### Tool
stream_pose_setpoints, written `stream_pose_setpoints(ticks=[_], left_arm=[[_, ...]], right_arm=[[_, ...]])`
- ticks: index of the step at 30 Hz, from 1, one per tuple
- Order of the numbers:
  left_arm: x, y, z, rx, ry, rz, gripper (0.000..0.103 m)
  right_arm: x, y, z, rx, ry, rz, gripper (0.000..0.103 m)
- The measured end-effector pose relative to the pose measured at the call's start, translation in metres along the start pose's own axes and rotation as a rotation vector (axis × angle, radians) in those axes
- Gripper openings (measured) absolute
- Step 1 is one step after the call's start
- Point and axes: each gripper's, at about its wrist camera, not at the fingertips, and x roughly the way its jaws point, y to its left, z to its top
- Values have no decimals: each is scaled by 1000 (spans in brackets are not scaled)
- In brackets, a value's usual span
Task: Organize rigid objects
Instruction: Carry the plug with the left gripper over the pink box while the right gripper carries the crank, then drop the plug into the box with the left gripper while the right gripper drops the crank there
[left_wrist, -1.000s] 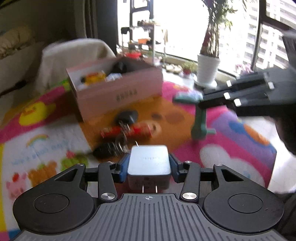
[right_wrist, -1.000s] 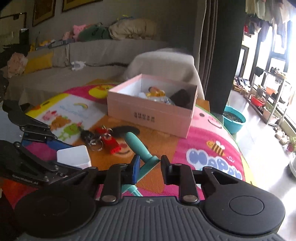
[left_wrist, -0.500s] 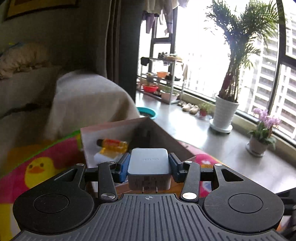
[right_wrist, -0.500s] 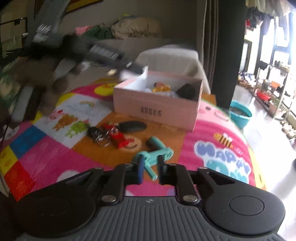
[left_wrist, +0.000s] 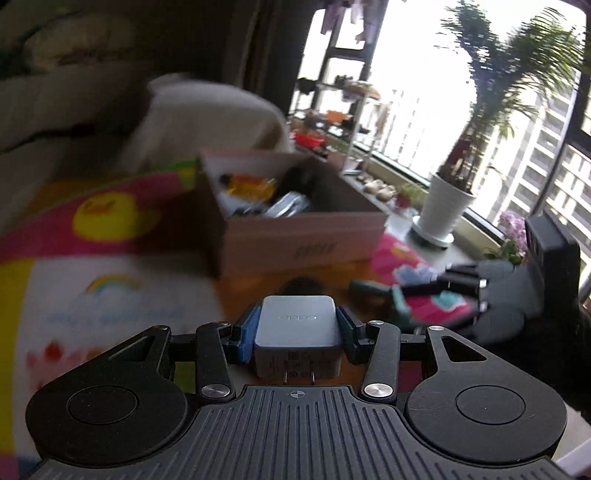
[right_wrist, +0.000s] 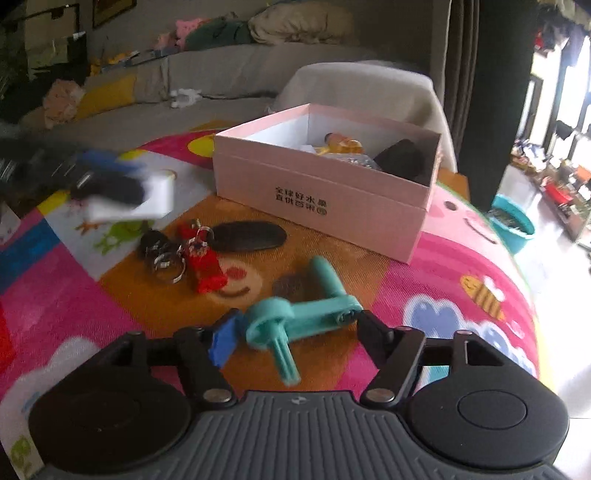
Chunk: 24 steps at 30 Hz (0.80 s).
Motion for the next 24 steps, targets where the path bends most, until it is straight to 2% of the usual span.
stream_pose_setpoints(ticks=[6, 8, 13, 19, 24], left_arm=[[-8, 19, -13, -83, 12, 15, 50], [-9, 21, -15, -102, 12, 9, 50], [-4, 19, -21, -109, 26, -10, 50], [-4, -2, -19, -42, 27, -60, 50], [5, -25, 19, 39, -39, -98, 50]], right_arm=[[11, -11, 8, -4, 2, 49, 72], [8, -9, 7, 2, 0, 39, 67], [-7, 12, 1, -23, -2, -16, 67], [-52, 33, 2, -29, -74, -51, 67], [-87, 39, 3, 1, -138, -79, 67]])
